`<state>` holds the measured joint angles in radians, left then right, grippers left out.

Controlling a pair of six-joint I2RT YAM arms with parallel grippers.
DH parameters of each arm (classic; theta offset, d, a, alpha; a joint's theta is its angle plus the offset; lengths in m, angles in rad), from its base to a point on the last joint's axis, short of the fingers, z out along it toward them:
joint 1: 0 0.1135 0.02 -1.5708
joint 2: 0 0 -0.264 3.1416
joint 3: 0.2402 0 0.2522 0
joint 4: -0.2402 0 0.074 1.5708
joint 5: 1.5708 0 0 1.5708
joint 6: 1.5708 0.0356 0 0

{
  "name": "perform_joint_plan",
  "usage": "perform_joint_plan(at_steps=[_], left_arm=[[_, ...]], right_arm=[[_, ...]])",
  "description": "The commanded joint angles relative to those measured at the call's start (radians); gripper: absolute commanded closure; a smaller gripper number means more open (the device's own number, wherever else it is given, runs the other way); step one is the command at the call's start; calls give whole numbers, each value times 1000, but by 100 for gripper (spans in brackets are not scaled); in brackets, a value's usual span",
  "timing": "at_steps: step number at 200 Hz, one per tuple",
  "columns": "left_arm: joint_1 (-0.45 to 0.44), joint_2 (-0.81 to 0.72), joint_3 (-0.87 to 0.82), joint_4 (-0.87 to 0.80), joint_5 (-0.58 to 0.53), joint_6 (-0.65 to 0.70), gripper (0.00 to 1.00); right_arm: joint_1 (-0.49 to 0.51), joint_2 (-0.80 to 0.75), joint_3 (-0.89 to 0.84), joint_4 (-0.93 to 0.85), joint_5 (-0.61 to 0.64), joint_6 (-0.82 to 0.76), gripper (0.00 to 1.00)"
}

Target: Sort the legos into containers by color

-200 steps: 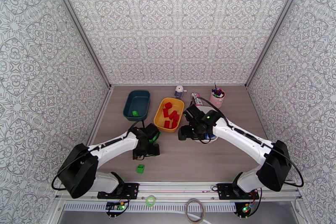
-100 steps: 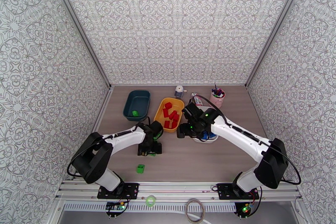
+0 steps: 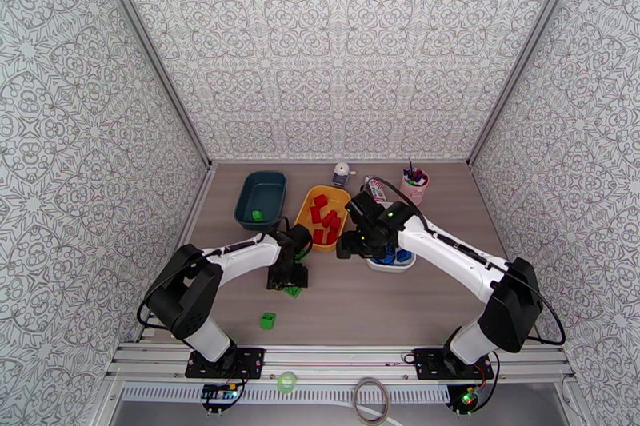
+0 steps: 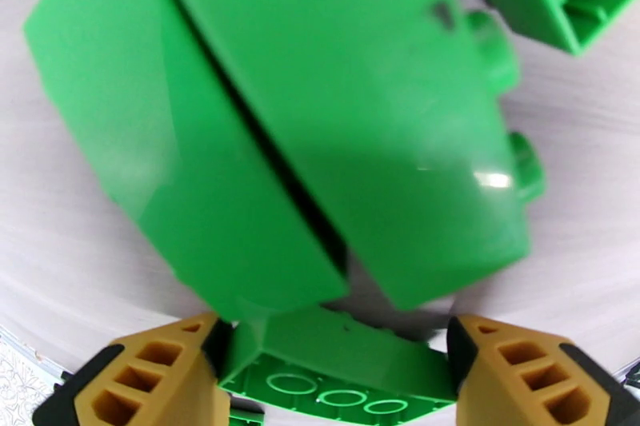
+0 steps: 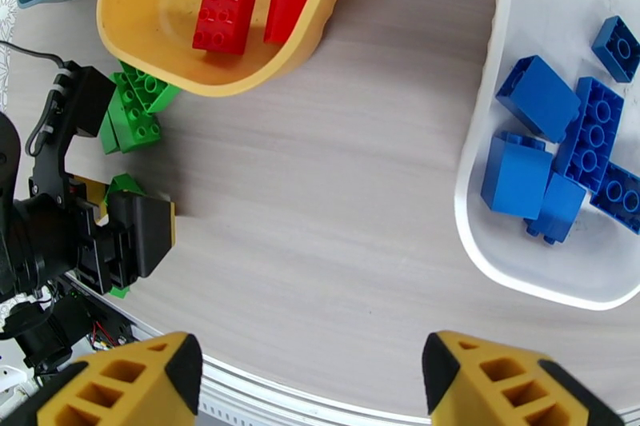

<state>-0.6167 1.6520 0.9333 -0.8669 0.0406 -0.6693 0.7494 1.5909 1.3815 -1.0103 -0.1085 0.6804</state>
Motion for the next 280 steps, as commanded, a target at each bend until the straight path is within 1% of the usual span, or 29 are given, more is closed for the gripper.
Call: perform_joint_plan(at_steps=[1, 13, 29, 45, 96, 140, 166, 180, 194, 215, 246, 266, 280], left_arm=[[7, -5, 9, -20, 16, 6, 32], [8, -10, 1, -20, 19, -5, 31], [4, -18, -5, -22, 30, -27, 19], [-15, -30, -5, -33, 30, -57, 13], [-124, -71, 7, -65, 28, -140, 13], [-160, -133, 12, -106, 32, -183, 13], [-204, -187, 9, -162, 34, -229, 13], [-246, -218, -8, -178, 53, -277, 14], [-309, -249, -32, -180, 79, -341, 15], [-425, -287, -64, -177, 104, -459, 18], [-584, -319, -117, -114, 142, -629, 26], [-652, -327, -157, -70, 151, -718, 30], [-674, -335, -185, -33, 159, -759, 32]], right_arm=[[-10, 17, 37, -9, 2, -21, 24], [-10, 21, 42, -8, 0, -23, 24], [-11, 24, 45, -5, -4, -24, 24], [-13, 24, 48, -5, -5, -27, 24], [-14, 7, 27, -5, -4, -36, 25], [-13, -28, -17, -7, -10, -42, 27], [-14, -63, -58, -12, -3, -41, 28], [-13, -85, -90, -15, 2, -36, 28], [-13, -113, -125, -16, 7, -29, 28], [-14, -159, -176, -11, 13, -11, 28], [-14, -218, -238, -5, 10, 10, 28], [-14, -247, -264, -6, 11, 17, 28], [-14, -263, -274, -8, 13, 20, 28]])
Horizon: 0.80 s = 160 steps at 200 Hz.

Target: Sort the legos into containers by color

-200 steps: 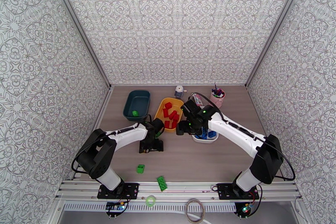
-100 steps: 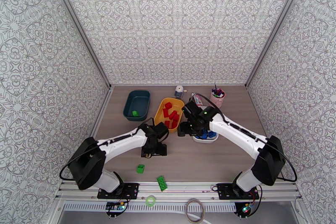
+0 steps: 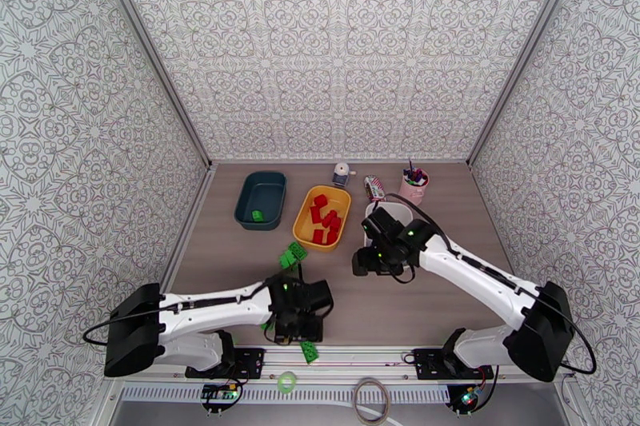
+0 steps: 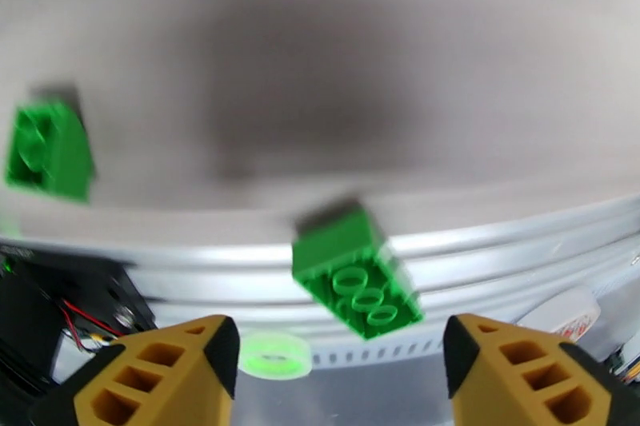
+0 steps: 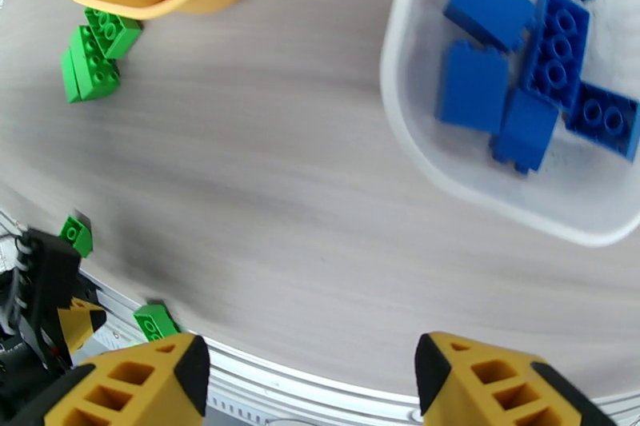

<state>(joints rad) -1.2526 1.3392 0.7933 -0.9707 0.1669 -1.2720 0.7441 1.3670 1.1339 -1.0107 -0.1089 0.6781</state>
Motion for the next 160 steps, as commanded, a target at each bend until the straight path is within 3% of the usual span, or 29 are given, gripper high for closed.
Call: perform_joint_plan(at_steps=[1, 31, 107, 132, 160], left_arm=[[-39, -23, -46, 72, 34, -159, 32], [-32, -16, -79, 125, 45, -177, 33], [23, 81, -39, 161, 68, -73, 30], [52, 99, -51, 192, 75, -49, 38], [75, 144, -32, 202, 117, -1, 53]], right_arm=[[-8, -41, -27, -8, 14, 22, 28], [-8, -67, -34, -5, 17, 30, 28], [-8, -91, -30, 0, 29, 57, 28], [-8, -91, -23, -11, 35, 56, 28], [-8, -89, -11, -21, 42, 52, 28]])
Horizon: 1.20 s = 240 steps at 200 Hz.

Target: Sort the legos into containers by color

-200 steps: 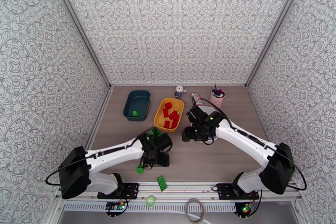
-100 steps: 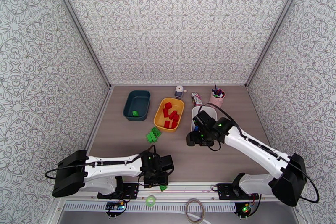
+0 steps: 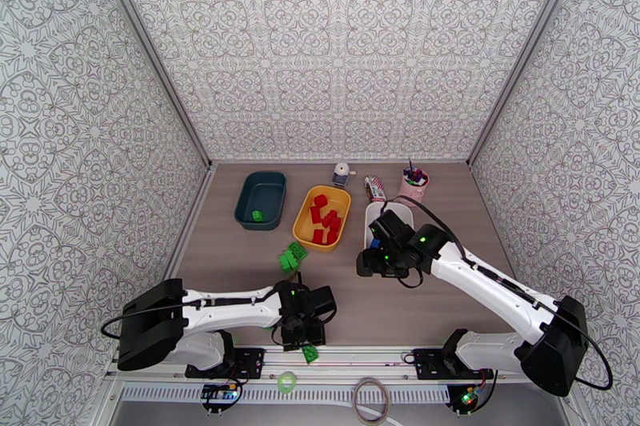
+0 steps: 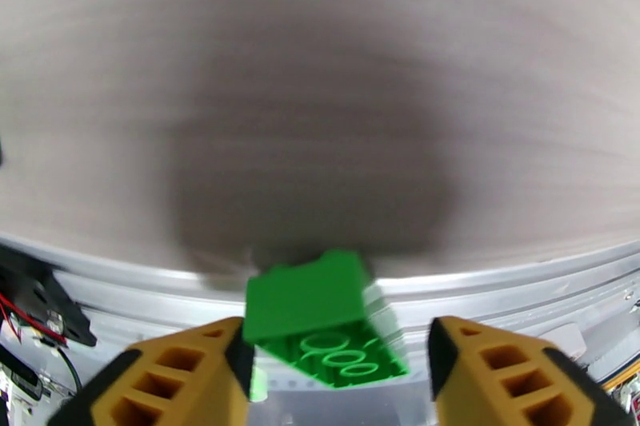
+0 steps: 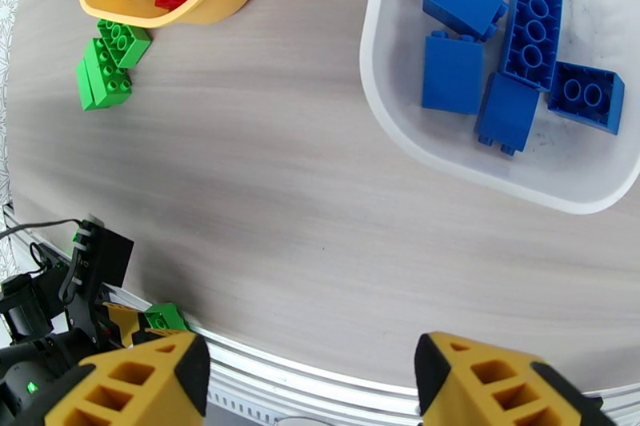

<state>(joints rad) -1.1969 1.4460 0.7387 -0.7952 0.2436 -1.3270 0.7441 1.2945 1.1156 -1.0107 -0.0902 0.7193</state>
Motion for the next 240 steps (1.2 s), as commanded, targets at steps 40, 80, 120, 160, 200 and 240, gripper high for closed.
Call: perform_joint_plan(at_steps=[40, 80, 120, 160, 200, 240], left_arm=[[73, 59, 87, -29, 53, 142, 67], [244, -33, 154, -143, 34, 248, 69], [623, -126, 238, -187, 51, 411, 68], [997, -41, 445, -189, 63, 553, 67], [1178, 193, 722, -174, 57, 598, 67], [1217, 444, 1010, -247, 49, 633, 57]], right_arm=[[-8, -4, 26, -25, 29, 9, 28], [-7, 24, 69, -23, 16, -2, 30], [18, 116, 164, 14, -37, -11, 31], [59, 267, 361, 1, -52, -44, 32], [64, 363, 534, -58, -50, -94, 33], [63, 355, 563, -88, -31, -100, 33]])
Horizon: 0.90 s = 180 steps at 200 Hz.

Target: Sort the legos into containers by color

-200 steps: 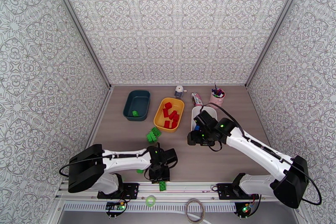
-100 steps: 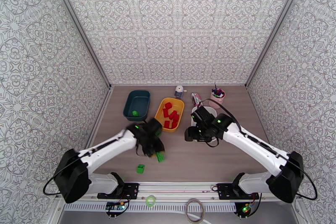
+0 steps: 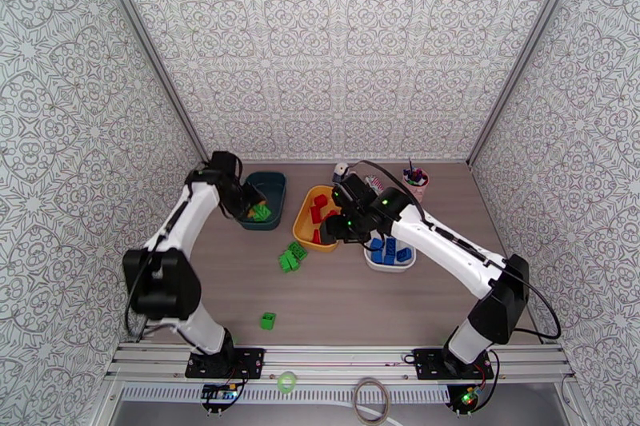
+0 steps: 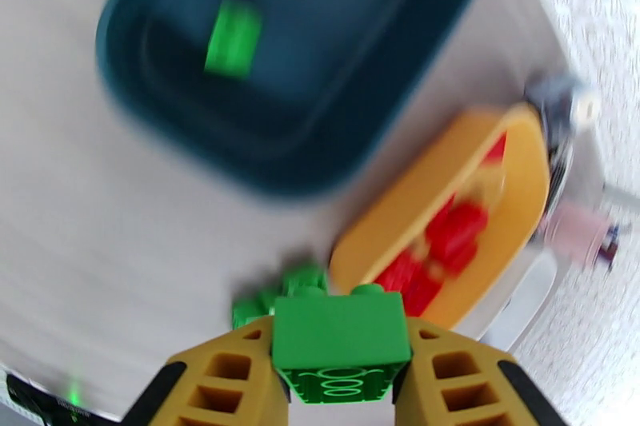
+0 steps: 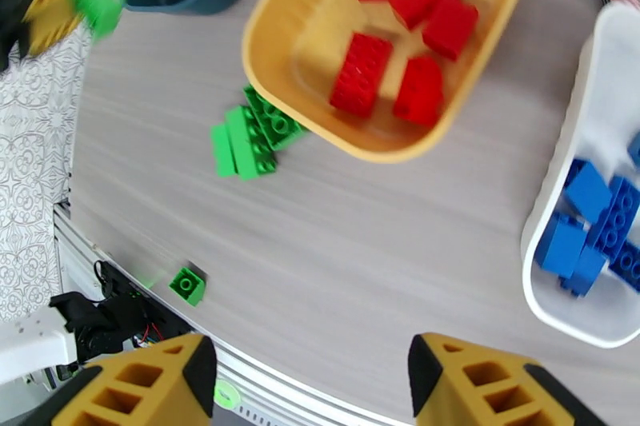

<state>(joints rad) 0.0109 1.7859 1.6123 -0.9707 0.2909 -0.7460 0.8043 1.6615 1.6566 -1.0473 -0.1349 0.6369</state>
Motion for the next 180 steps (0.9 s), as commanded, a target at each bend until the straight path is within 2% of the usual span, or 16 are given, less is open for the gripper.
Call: perform_joint_plan(at_steps=[1, 12, 20, 37, 52, 80, 128, 180], left_arm=[[9, 110, 143, -74, 2, 53, 56], [8, 144, 192, -92, -5, 60, 42], [7, 154, 218, -101, -10, 65, 36], [-1, 143, 238, -115, -30, 72, 25], [-14, 106, 219, -124, -69, 85, 19], [-48, -20, 96, -125, -126, 97, 15], [-130, -299, -252, -108, -181, 23, 13], [-305, -508, -517, -162, -228, -132, 11]], right_arm=[[4, -14, 20, -51, 15, -17, 33], [4, -29, 2, -48, 18, -9, 32], [4, -43, -15, -46, 23, -3, 32], [4, -72, -56, -38, 32, 10, 32], [4, -95, -90, -33, 40, 18, 31], [4, -120, -142, -24, 42, 17, 29], [4, -78, -141, -17, 17, -34, 29], [10, 35, -74, -5, -55, -79, 30]])
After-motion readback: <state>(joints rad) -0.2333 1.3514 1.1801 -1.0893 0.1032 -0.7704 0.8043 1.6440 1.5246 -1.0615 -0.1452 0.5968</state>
